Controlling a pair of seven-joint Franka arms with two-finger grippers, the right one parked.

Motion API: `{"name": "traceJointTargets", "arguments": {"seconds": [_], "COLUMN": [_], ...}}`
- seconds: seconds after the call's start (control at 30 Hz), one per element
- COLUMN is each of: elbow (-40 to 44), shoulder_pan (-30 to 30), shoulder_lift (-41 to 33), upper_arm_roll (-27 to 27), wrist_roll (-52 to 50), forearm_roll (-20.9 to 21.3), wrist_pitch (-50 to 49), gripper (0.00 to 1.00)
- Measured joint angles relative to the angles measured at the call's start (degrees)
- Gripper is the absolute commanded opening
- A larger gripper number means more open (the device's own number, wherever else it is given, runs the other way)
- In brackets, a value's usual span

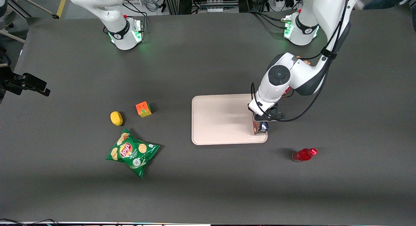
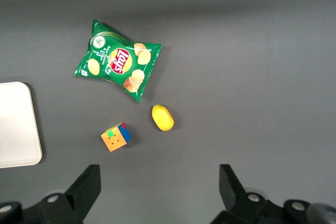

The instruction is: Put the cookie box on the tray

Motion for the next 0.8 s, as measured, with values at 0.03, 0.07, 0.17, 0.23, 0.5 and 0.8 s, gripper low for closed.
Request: {"name": "traceJointTargets", "arguments": {"seconds": [0.03,0.07,0.17,0.23,0.5,0.8], "elbow": [0.0,0.0,0.0,0.0,0.0,0.0], "shoulder_pan": [0.0,0.0,0.0,0.1,0.1,0.1], "shoulder_lift": [0.1,0.2,0.4,0.4,0.5,0.6], "upper_arm_roll": [0.0,0.1,0.1,0.1,0.2,0.2], "wrist_roll": [0.0,0.0,0.0,0.0,-0.1,-0.1], "forearm_roll": [0.0,0.1,0.1,0.1,0.2,0.2], "wrist_pitch": [0.0,0.0,0.2,0.4,0.7,0.8], "gripper": [0.98,1.00,1.00,1.00,1.00,1.00]}}
